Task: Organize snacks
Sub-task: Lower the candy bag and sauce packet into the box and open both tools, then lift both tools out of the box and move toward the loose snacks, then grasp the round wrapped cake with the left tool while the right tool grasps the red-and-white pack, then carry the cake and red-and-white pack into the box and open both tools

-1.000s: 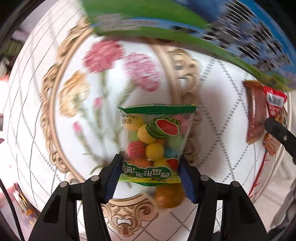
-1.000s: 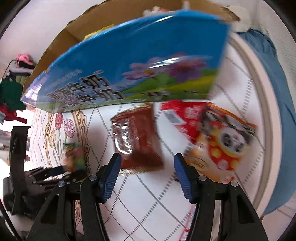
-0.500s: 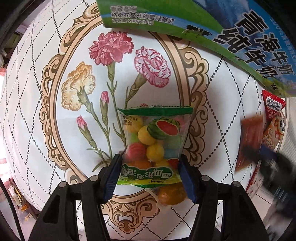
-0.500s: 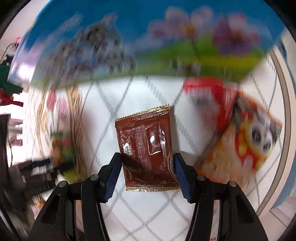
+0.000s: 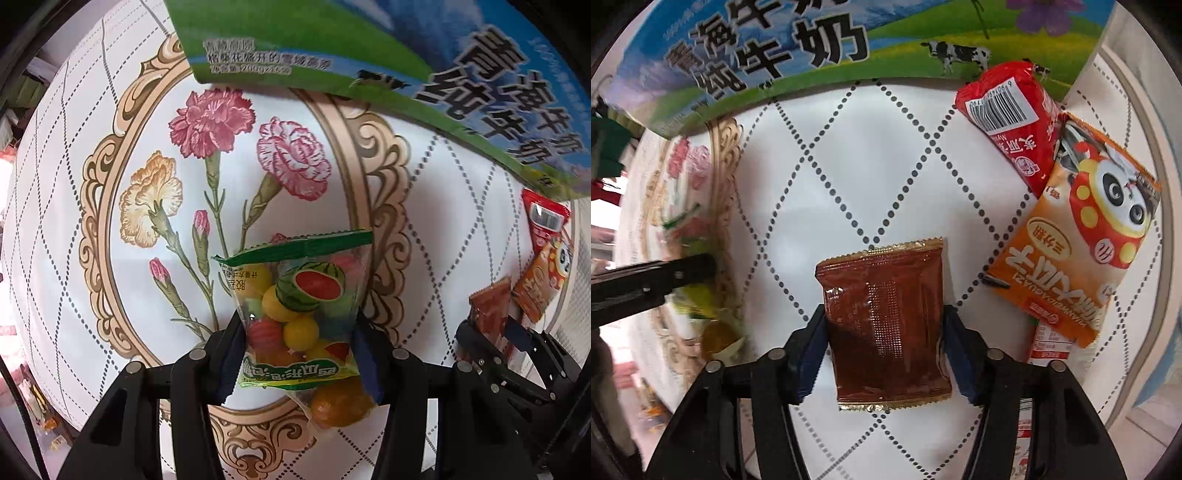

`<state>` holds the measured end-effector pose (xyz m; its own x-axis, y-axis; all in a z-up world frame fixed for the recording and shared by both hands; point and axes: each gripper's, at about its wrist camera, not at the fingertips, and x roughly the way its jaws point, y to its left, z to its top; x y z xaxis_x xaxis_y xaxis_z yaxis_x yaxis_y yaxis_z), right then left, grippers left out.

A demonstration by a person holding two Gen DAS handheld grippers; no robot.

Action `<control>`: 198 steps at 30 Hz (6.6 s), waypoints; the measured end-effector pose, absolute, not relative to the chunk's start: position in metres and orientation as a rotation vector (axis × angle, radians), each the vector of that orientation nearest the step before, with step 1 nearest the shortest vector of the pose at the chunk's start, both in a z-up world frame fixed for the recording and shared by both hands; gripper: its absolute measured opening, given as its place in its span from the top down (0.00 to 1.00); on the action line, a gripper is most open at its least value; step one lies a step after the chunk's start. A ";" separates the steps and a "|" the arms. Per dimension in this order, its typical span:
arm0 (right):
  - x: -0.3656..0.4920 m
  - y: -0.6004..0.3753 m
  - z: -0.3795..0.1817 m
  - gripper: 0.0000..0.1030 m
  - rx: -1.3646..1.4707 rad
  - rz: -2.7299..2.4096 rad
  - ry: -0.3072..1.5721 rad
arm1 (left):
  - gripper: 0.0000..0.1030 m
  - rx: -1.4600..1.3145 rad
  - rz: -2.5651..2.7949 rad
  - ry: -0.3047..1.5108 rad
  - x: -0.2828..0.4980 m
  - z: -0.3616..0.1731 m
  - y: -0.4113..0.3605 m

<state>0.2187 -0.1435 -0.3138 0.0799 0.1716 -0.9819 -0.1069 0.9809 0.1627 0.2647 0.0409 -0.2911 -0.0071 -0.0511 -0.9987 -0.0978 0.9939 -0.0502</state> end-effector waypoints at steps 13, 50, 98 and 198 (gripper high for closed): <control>0.216 -0.179 -0.204 0.43 0.269 0.329 1.319 | 0.53 -0.177 -0.200 1.434 0.259 -0.177 -0.005; 0.404 -0.226 -0.183 0.08 0.186 0.278 1.441 | 0.16 -0.134 -0.181 1.665 0.460 -0.188 -0.084; 0.306 -0.210 -0.109 0.07 0.061 0.174 1.145 | 0.15 -0.052 0.022 1.142 0.312 -0.104 -0.007; 0.195 -0.212 -0.240 0.52 0.211 0.241 1.340 | 0.54 -0.212 -0.122 1.688 0.228 -0.304 0.003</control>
<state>0.1951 -0.2116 -0.2397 0.2109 0.2918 -0.9329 -0.0513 0.9564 0.2876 0.2284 0.0026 -0.3045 -0.1173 -0.2103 -0.9706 -0.0687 0.9767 -0.2033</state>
